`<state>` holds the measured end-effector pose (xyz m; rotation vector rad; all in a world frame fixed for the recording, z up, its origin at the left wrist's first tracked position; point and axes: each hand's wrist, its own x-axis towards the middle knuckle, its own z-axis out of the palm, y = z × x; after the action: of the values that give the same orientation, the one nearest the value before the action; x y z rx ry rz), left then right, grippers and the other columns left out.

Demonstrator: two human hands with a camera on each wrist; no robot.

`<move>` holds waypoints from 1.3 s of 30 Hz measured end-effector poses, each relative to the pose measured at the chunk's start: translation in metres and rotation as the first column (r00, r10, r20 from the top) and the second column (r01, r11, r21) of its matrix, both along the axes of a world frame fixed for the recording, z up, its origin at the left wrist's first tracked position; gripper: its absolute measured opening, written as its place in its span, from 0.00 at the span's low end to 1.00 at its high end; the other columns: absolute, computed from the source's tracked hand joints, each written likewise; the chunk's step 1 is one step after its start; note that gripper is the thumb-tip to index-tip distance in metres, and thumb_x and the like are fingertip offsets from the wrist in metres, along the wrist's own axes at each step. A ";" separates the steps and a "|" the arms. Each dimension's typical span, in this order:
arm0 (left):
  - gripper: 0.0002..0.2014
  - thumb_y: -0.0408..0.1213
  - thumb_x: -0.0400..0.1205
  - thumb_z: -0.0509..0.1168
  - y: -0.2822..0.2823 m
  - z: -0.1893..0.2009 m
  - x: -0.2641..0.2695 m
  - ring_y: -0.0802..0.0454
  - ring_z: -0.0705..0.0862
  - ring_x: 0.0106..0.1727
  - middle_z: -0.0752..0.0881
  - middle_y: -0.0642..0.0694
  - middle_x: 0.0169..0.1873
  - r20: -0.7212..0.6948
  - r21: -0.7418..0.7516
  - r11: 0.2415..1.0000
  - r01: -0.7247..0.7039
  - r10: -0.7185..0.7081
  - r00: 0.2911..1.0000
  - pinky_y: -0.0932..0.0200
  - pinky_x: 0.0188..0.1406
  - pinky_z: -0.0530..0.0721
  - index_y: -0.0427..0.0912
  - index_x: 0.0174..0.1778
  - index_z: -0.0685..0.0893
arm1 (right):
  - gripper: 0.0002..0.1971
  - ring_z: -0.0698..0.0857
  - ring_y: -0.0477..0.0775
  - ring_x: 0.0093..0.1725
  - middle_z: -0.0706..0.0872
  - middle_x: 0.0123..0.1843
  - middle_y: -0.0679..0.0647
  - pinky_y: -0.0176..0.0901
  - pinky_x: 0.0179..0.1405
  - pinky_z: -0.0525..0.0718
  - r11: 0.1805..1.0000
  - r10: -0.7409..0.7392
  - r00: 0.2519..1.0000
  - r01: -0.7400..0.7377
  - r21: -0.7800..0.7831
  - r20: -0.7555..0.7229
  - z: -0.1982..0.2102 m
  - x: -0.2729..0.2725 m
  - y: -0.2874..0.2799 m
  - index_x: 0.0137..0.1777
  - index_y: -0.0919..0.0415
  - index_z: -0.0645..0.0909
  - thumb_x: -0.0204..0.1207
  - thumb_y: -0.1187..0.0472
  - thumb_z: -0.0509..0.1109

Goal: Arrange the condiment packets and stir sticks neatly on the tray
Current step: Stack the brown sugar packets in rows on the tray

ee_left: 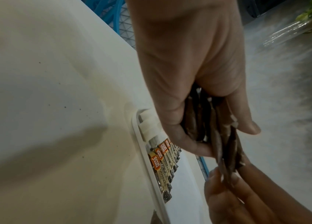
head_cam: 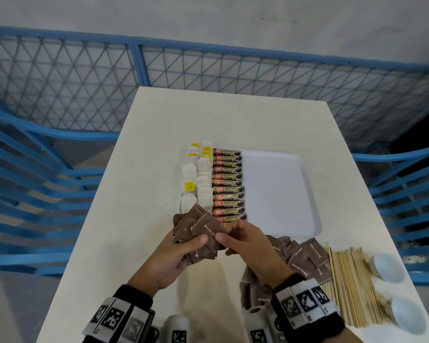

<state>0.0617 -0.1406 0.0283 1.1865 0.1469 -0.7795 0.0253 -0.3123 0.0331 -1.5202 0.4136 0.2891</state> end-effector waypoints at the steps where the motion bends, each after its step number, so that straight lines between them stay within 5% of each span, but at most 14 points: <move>1: 0.19 0.30 0.70 0.75 0.002 -0.001 0.001 0.47 0.90 0.49 0.90 0.41 0.50 -0.003 -0.012 1.000 0.002 -0.002 1.000 0.56 0.40 0.88 0.42 0.57 0.83 | 0.06 0.85 0.43 0.34 0.86 0.38 0.55 0.34 0.34 0.83 0.999 -0.009 1.000 0.009 0.040 0.004 0.001 0.002 0.001 0.44 0.65 0.78 0.73 0.66 0.73; 11: 0.18 0.30 0.69 0.70 0.001 -0.013 0.014 0.46 0.90 0.44 0.90 0.42 0.47 -0.043 0.013 0.994 -0.110 0.111 0.993 0.55 0.44 0.88 0.42 0.56 0.83 | 0.08 0.86 0.52 0.41 0.85 0.49 0.61 0.40 0.37 0.85 0.973 -0.137 0.990 0.139 0.185 -0.021 -0.004 0.020 -0.027 0.53 0.63 0.80 0.81 0.70 0.61; 14: 0.16 0.26 0.74 0.67 -0.005 -0.015 0.019 0.48 0.90 0.44 0.91 0.43 0.46 -0.060 0.017 0.986 -0.166 0.167 0.984 0.56 0.39 0.89 0.41 0.57 0.83 | 0.10 0.86 0.53 0.46 0.84 0.57 0.65 0.38 0.42 0.87 0.952 -0.191 0.982 0.188 0.242 -0.010 -0.015 0.030 -0.055 0.57 0.67 0.80 0.80 0.72 0.61; 17: 0.16 0.25 0.74 0.68 -0.012 -0.014 0.024 0.49 0.91 0.43 0.91 0.43 0.44 -0.069 0.016 0.980 -0.199 0.199 0.978 0.57 0.34 0.88 0.40 0.57 0.82 | 0.10 0.85 0.56 0.51 0.84 0.55 0.65 0.36 0.48 0.88 0.926 -0.275 0.961 0.272 0.262 -0.025 -0.022 0.043 -0.089 0.56 0.71 0.78 0.77 0.77 0.62; 19: 0.24 0.34 0.64 0.79 -0.016 -0.012 0.027 0.49 0.91 0.42 0.92 0.43 0.43 -0.051 -0.004 0.975 -0.220 0.220 0.974 0.58 0.32 0.88 0.39 0.56 0.83 | 0.07 0.84 0.55 0.47 0.84 0.49 0.62 0.36 0.46 0.88 0.920 -0.326 0.944 0.328 0.214 -0.046 -0.024 0.056 -0.110 0.49 0.68 0.79 0.76 0.77 0.63; 22: 0.47 0.48 0.38 0.87 -0.019 -0.015 0.030 0.47 0.91 0.45 0.91 0.41 0.46 -0.030 0.028 0.963 -0.270 0.270 0.962 0.57 0.34 0.88 0.40 0.56 0.84 | 0.07 0.82 0.50 0.39 0.83 0.40 0.54 0.37 0.38 0.81 0.947 -0.317 0.947 0.314 -0.063 -0.056 -0.028 0.082 -0.136 0.41 0.59 0.79 0.75 0.72 0.69; 24: 0.50 0.49 0.36 0.87 -0.019 -0.017 0.031 0.47 0.91 0.46 0.91 0.41 0.46 -0.003 0.029 0.953 -0.302 0.302 0.953 0.57 0.34 0.88 0.40 0.56 0.83 | 0.09 0.79 0.48 0.36 0.82 0.37 0.52 0.36 0.35 0.76 0.935 -0.314 0.949 0.304 -0.183 -0.028 -0.032 0.105 -0.149 0.39 0.57 0.78 0.73 0.71 0.72; 27: 0.36 0.42 0.51 0.85 -0.018 -0.016 0.031 0.48 0.91 0.44 0.90 0.40 0.46 0.025 0.052 0.938 -0.343 0.342 0.939 0.59 0.31 0.87 0.40 0.55 0.82 | 0.09 0.78 0.46 0.33 0.81 0.35 0.53 0.29 0.28 0.79 0.922 -0.329 0.944 0.326 -0.207 0.019 -0.041 0.144 -0.160 0.39 0.60 0.79 0.72 0.73 0.72; 29: 0.22 0.31 0.63 0.73 -0.018 -0.013 0.031 0.50 0.91 0.41 0.89 0.39 0.47 0.024 0.043 0.924 -0.379 0.379 0.925 0.60 0.30 0.87 0.39 0.55 0.81 | 0.07 0.78 0.47 0.32 0.81 0.34 0.54 0.23 0.25 0.79 0.924 -0.328 0.944 0.327 -0.196 0.030 -0.048 0.168 -0.164 0.44 0.65 0.80 0.71 0.75 0.72; 33: 0.15 0.22 0.71 0.65 -0.018 -0.017 0.034 0.50 0.91 0.38 0.89 0.40 0.43 0.045 0.088 0.904 -0.419 0.416 0.908 0.58 0.28 0.88 0.38 0.51 0.82 | 0.08 0.78 0.47 0.30 0.81 0.33 0.54 0.24 0.25 0.80 0.924 -0.296 0.954 0.297 -0.241 0.042 -0.065 0.205 -0.170 0.48 0.67 0.81 0.70 0.75 0.73; 37: 0.16 0.24 0.67 0.66 -0.025 -0.020 0.039 0.48 0.91 0.38 0.91 0.41 0.39 0.031 0.104 0.904 -0.415 0.414 0.910 0.57 0.29 0.88 0.37 0.51 0.82 | 0.07 0.80 0.50 0.32 0.83 0.31 0.53 0.36 0.37 0.84 0.904 -0.246 0.969 0.235 -0.357 0.015 -0.081 0.226 -0.174 0.46 0.68 0.84 0.69 0.71 0.75; 39: 0.17 0.26 0.65 0.67 -0.029 -0.021 0.044 0.50 0.91 0.39 0.91 0.42 0.40 0.027 0.105 0.907 -0.408 0.407 0.913 0.59 0.28 0.88 0.39 0.50 0.82 | 0.05 0.81 0.53 0.37 0.84 0.33 0.52 0.44 0.44 0.83 0.873 -0.225 0.974 0.205 -0.443 0.008 -0.085 0.234 -0.173 0.39 0.60 0.83 0.68 0.68 0.77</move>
<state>0.1057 -0.1696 0.0069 1.2069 0.4252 -0.4020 0.2595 -0.4858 -0.0521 -1.8947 0.7155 0.0500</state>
